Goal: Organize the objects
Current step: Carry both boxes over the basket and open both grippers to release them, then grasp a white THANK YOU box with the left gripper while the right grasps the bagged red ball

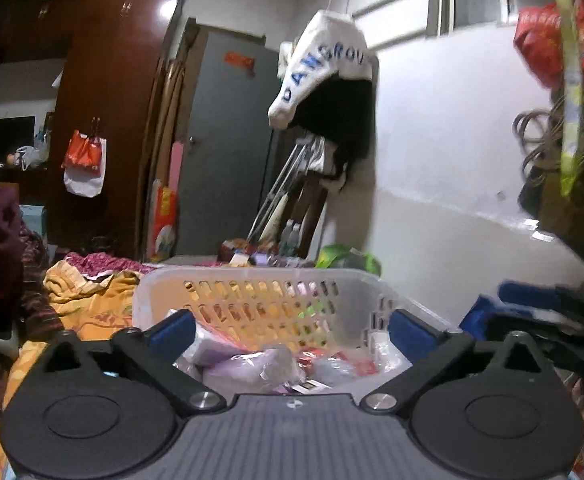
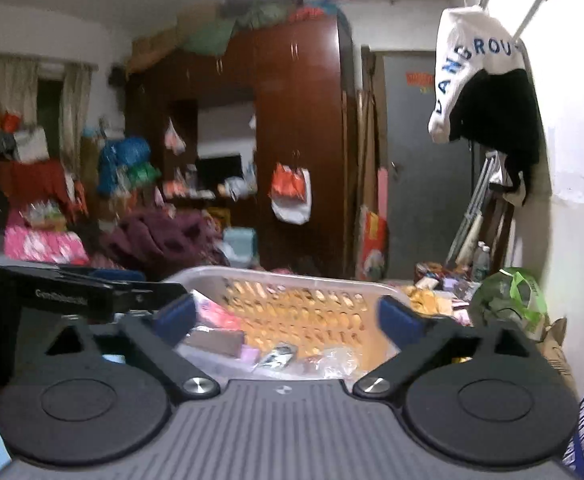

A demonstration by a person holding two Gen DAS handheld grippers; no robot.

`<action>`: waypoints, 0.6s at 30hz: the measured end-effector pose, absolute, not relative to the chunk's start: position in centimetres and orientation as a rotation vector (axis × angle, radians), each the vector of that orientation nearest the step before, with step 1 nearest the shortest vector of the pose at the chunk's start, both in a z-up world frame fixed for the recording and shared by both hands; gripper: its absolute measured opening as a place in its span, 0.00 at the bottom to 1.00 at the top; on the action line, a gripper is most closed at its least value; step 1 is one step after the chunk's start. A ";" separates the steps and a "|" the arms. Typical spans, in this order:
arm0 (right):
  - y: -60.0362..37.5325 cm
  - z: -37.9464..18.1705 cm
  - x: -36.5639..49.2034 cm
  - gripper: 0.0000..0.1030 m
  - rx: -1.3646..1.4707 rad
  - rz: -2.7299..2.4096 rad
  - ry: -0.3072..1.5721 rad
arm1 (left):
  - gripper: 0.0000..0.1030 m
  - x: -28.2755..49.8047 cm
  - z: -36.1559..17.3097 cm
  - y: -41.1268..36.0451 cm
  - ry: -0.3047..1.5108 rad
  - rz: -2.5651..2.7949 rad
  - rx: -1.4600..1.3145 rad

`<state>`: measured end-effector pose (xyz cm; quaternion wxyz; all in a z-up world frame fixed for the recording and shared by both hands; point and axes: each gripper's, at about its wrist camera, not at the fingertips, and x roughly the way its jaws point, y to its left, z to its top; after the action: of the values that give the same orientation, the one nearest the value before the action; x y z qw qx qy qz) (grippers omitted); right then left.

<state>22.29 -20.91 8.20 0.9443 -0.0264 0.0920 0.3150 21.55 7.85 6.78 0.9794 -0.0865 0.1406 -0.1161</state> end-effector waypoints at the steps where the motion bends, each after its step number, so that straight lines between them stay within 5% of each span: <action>1: -21.6 7.9 21.4 1.00 -0.032 0.650 0.184 | 1.00 20.5 6.4 8.3 0.277 -0.237 -0.189; 7: -22.8 2.2 21.7 0.99 -0.016 0.692 0.385 | 1.00 16.4 2.0 8.7 0.330 -0.215 -0.165; 9: -22.2 0.1 23.3 0.72 -0.029 0.684 0.479 | 0.96 16.9 0.8 8.6 0.371 -0.212 -0.159; 11: -21.6 -1.2 24.7 0.57 -0.012 0.699 0.564 | 0.88 17.8 -0.3 8.6 0.422 -0.222 -0.184; 18: -20.1 -2.8 25.6 0.58 -0.035 0.697 0.612 | 0.86 18.9 -1.0 7.9 0.441 -0.244 -0.205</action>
<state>25.56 -20.09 -2.78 0.8943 -0.0168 0.2951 0.3360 18.88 7.87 -0.98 0.9633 -0.1014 0.2177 -0.1203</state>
